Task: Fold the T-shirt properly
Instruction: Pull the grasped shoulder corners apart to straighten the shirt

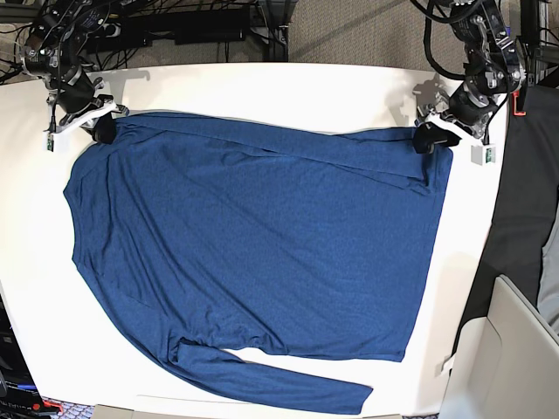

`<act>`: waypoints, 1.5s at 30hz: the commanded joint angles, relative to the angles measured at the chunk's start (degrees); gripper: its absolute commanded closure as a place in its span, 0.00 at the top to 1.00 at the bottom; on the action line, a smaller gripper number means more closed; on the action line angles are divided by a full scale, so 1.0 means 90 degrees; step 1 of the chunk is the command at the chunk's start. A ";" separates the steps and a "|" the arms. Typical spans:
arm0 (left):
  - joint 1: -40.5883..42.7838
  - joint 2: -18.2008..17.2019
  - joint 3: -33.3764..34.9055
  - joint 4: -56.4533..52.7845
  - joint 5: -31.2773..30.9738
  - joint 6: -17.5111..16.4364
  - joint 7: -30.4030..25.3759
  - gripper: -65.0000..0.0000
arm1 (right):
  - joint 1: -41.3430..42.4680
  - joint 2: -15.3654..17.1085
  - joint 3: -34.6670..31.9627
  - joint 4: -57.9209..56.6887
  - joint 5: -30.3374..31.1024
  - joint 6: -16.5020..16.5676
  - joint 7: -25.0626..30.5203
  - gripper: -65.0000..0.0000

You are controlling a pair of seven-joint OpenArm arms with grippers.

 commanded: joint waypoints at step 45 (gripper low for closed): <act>0.1703 -0.0067 -0.0469 0.2050 0.0038 -0.0902 0.0158 0.00 | -0.1037 0.0673 0.0529 0.0125 0.2257 0.0043 0.0102 0.00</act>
